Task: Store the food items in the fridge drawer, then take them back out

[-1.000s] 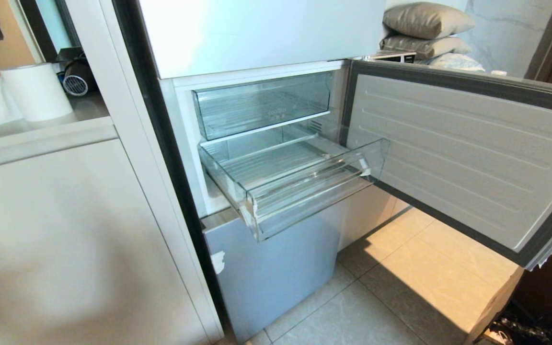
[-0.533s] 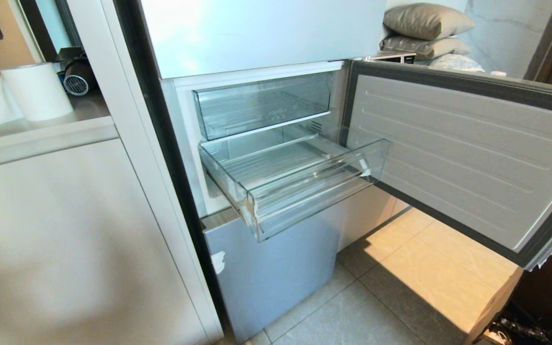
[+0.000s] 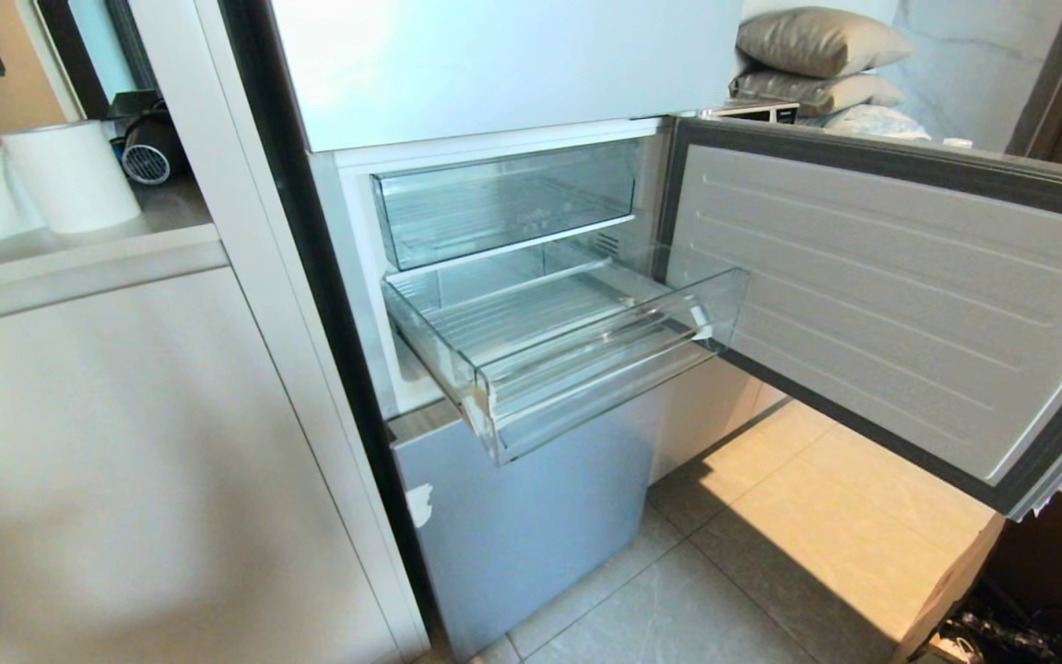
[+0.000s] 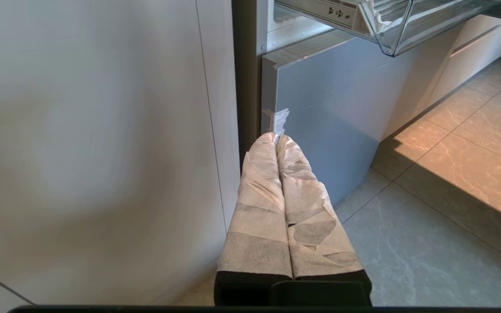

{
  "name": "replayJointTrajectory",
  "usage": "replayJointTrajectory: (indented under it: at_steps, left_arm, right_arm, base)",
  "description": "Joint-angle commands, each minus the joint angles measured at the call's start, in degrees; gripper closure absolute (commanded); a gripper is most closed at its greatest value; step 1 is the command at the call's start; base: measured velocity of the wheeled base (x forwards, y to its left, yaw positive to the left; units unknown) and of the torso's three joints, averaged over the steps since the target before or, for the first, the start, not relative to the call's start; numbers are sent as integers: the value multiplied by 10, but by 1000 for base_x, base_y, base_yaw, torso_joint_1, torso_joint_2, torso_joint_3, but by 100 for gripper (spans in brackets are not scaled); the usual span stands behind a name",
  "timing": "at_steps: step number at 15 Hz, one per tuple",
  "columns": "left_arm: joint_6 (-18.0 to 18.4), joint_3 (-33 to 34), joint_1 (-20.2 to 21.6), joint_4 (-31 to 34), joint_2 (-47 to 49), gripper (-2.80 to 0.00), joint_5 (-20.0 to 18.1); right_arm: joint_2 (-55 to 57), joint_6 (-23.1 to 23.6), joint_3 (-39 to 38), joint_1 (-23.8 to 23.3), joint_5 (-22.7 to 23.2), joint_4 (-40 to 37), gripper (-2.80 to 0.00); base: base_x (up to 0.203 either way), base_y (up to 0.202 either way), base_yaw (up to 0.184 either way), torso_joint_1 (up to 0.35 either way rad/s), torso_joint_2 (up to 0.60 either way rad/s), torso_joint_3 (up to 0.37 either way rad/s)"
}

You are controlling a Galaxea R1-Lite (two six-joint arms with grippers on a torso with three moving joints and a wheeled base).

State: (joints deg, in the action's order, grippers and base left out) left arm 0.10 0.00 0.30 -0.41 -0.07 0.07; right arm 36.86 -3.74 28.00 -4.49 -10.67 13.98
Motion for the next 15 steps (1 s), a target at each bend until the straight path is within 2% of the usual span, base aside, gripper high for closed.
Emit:
replayJointTrajectory:
  at_steps: [1,4,7,9,10,12,15]
  left_arm:
    - [0,1,0,0,0,0,0]
    - [0,1,0,0,0,0,0]
    - [0,1,0,0,0,0,0]
    - [0,1,0,0,0,0,0]
    - [0,1,0,0,0,0,0]
    - [0,1,0,0,0,0,0]
    - [0,1,0,0,0,0,0]
  right_arm:
    - [-124,-1,-34,70,18,-84,0]
    - [-201,-10,-142,108,48,-110,0]
    - [-211,-9,-266,117,59,-19,0]
    - [-212,-7,-281,115,63,-29,0]
    - [-212,-1,-281,100,65,-34,0]
    - [-226,33,-280,73,73,-88,0]
    - [-335,61,-278,55,93,-136,0]
  base:
    - [0,0,0,0,0,0]
    - [0,0,0,0,0,0]
    - [0,0,0,0,0,0]
    - [0,0,0,0,0,0]
    - [0,0,0,0,0,0]
    - [0,0,0,0,0,0]
    - [0,0,0,0,0,0]
